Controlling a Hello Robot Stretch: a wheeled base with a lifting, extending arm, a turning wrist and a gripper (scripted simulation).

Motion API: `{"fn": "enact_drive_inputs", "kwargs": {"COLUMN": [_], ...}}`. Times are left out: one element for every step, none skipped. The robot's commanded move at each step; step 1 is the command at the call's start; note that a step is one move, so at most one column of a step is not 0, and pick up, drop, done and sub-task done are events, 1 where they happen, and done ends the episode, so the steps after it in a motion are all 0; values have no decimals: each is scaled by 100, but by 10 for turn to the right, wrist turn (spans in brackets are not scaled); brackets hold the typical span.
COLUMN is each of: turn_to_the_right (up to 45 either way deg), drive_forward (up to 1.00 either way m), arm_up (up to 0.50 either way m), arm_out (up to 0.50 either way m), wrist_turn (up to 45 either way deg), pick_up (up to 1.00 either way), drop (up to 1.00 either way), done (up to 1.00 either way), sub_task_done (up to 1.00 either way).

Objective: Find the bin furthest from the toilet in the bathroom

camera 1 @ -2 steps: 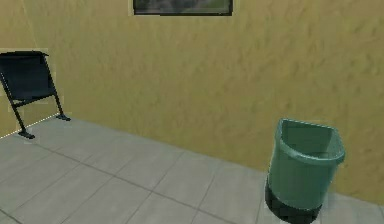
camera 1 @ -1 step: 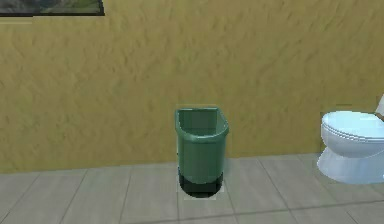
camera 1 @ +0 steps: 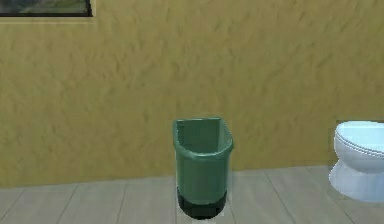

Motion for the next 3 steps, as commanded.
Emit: {"fn": "enact_drive_inputs", "kwargs": {"turn_to_the_right": [270, 0, 450], "drive_forward": [0, 20, 0], "arm_up": [0, 0, 0], "arm_out": [0, 0, 0], "wrist_turn": [0, 0, 0], "pick_up": [0, 0, 0], "drop": [0, 0, 0], "done": [0, 0, 0], "sub_task_done": [0, 0, 0]}}
